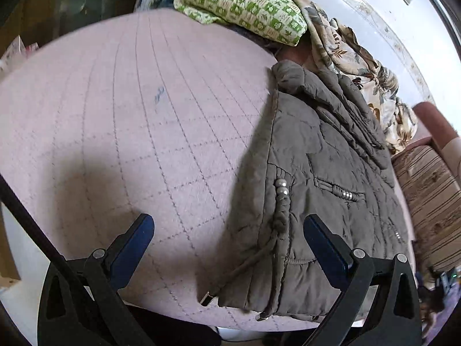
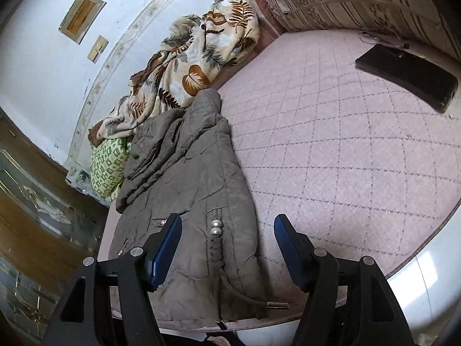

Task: Fold large clothes

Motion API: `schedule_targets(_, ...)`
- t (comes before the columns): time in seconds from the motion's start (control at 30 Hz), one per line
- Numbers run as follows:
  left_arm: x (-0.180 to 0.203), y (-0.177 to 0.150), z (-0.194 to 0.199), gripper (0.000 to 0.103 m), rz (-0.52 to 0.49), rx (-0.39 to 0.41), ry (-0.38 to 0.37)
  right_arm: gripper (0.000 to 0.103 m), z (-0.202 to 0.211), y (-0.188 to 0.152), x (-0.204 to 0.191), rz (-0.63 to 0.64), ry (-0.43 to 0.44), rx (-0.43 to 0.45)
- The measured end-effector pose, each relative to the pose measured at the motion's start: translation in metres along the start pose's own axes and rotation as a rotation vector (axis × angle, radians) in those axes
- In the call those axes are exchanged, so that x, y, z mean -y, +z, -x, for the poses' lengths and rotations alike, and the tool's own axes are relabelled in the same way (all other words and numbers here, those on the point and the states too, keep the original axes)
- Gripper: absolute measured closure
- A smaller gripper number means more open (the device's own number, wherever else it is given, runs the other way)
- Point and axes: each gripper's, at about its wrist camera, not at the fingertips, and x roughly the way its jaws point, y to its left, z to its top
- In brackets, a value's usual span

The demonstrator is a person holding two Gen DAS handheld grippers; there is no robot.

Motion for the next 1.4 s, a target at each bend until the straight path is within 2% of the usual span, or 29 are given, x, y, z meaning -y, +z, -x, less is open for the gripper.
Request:
schedule_targets(0.33, -0.012, 0.001, 0.002, 0.000, 0.039, -0.009, -0.057, 0.028, -0.012, -0.001, -0.002, -0.003, 0.019, -0.040)
schedule_targets(0.53, -0.011, 0.005, 0.000, 0.000, 0.027, -0.044, -0.114, 0.028, -0.024, -0.005, -0.003, 0.015, -0.021, -0.101)
schedule_targets(0.7, -0.011, 0.007, 0.004, 0.000, -0.004, -0.065, -0.121, 0.028, -0.033, -0.009, 0.000, 0.007, -0.029, -0.151)
schedule_targets(0.9, -0.016, -0.001, -0.002, 0.000, 0.020, -0.123, -0.129, 0.028, -0.052, -0.024, -0.004, -0.013, -0.020, -0.245)
schedule_targets(1.07, -0.006, -0.009, -0.005, 0.000, -0.010, -0.140, -0.133, 0.027, -0.055, -0.035, -0.014, 0.031, -0.045, -0.259)
schedule_targets(1.23, 0.014, -0.026, -0.009, 0.000, -0.037, -0.145, -0.153, 0.027, -0.053, -0.045, -0.007, -0.060, 0.015, -0.264)
schedule_targets(1.4, 0.030, -0.040, -0.012, 0.000, -0.019, -0.094, -0.165, 0.027, -0.053, -0.060, -0.008, -0.127, 0.085, -0.271)
